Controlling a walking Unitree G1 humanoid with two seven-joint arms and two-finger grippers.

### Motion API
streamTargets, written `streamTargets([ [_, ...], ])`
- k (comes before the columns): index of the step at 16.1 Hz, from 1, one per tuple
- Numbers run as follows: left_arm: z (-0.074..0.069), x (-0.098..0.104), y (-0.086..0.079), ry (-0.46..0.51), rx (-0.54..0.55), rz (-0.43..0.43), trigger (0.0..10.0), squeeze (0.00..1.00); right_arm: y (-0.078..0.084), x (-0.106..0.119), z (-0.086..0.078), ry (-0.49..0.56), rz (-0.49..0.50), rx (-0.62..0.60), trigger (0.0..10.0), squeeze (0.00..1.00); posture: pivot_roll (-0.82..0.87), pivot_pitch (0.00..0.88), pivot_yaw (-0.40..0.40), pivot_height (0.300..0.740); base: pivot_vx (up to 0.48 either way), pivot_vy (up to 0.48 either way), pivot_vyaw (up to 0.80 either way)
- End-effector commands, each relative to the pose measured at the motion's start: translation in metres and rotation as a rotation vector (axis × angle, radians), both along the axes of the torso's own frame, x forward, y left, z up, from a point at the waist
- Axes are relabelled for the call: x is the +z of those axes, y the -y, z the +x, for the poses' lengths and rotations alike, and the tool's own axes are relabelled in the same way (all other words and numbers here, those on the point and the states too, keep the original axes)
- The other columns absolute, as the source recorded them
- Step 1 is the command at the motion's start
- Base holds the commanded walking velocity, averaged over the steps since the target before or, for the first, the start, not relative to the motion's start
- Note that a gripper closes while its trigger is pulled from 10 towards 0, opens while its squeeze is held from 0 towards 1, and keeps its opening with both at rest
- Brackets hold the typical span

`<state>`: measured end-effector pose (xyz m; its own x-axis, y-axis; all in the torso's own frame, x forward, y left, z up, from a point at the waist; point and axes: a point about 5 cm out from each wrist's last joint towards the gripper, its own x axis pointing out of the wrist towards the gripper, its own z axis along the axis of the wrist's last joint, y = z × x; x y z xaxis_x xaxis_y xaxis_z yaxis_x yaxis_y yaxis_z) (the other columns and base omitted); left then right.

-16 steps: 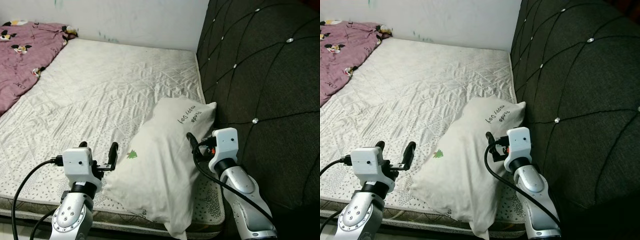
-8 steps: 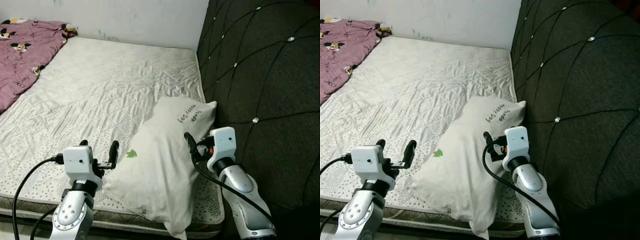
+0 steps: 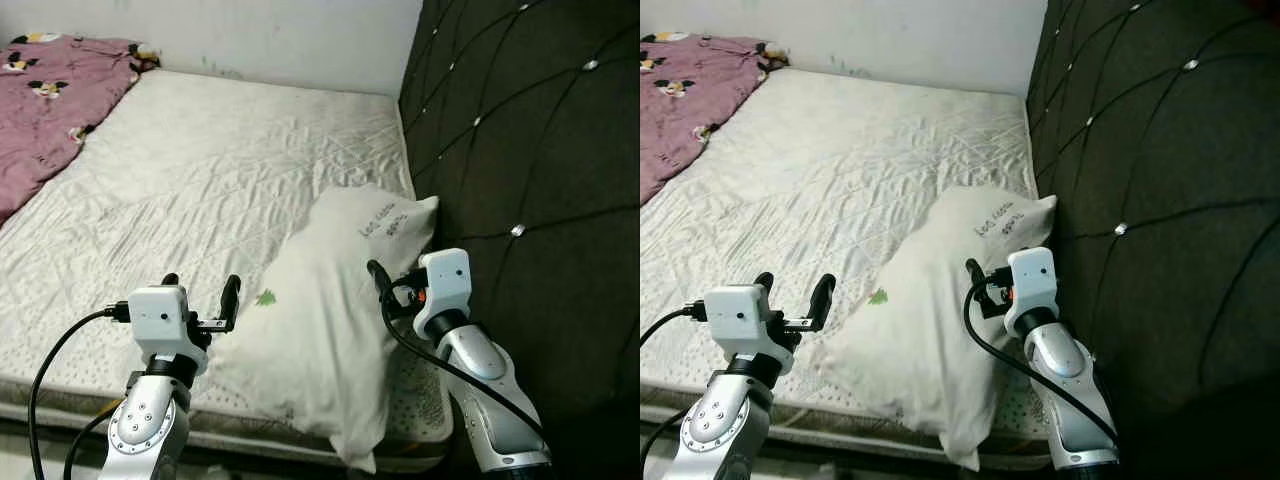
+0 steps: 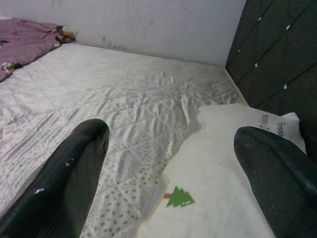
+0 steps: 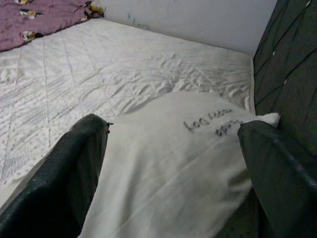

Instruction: Clean up the room

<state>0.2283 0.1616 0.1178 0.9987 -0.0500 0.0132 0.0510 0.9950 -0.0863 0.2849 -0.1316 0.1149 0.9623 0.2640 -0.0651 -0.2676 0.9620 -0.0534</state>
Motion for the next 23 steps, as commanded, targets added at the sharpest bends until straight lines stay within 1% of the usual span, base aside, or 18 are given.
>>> streamTargets([
  [1,0.0005,-0.0032,0.0011,-0.017,0.0,0.0,10.0,0.0,0.0005,-0.0021,0.0003,-0.009,-0.007,0.003,10.0,0.0,-0.05,0.085,-0.062,0.655,0.0,0.0,0.0],
  [19,0.0038,-0.0043,0.0039,-0.009,0.002,-0.009,10.0,0.0,-0.0047,-0.0053,0.0027,-0.009,-0.025,0.055,10.0,0.0,-0.04,0.065,-0.068,0.655,0.0,0.0,0.0],
  [20,0.0045,-0.0039,0.0036,-0.008,0.003,-0.008,10.0,0.0,-0.0059,-0.0055,0.0029,-0.009,-0.025,0.064,10.0,0.0,-0.04,0.068,-0.068,0.64,0.0,0.0,0.0],
  [23,0.0059,-0.0031,0.0035,-0.004,0.007,-0.006,10.0,0.0,-0.0068,-0.0056,0.0029,-0.01,-0.028,0.071,10.0,0.0,-0.04,0.071,-0.067,0.62,0.0,0.0,0.0],
])
